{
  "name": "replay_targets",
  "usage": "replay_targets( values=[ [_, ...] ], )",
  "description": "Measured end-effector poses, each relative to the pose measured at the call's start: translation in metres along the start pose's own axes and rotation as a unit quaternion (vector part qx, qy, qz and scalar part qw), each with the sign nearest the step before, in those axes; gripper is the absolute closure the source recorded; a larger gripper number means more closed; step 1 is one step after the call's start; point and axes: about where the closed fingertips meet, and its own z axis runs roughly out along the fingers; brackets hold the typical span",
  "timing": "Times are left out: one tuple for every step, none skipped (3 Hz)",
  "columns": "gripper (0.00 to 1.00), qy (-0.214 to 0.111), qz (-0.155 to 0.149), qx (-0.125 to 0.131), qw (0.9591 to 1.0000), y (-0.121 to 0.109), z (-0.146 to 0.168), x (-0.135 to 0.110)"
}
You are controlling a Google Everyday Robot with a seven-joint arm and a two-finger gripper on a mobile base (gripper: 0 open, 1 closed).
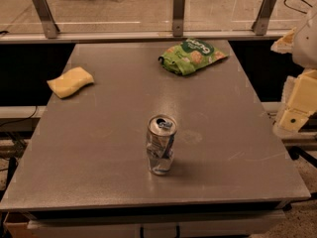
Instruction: Pick redbull can
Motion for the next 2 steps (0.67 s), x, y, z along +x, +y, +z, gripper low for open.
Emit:
replay_targets(
  values=[
    [0.00, 0.000, 0.000, 0.000, 1.0000, 0.0000, 0.0000, 0.0000],
    [0.00, -0.033, 0.005, -0.013, 0.9993, 0.0020, 0.0063, -0.0089]
  ],
)
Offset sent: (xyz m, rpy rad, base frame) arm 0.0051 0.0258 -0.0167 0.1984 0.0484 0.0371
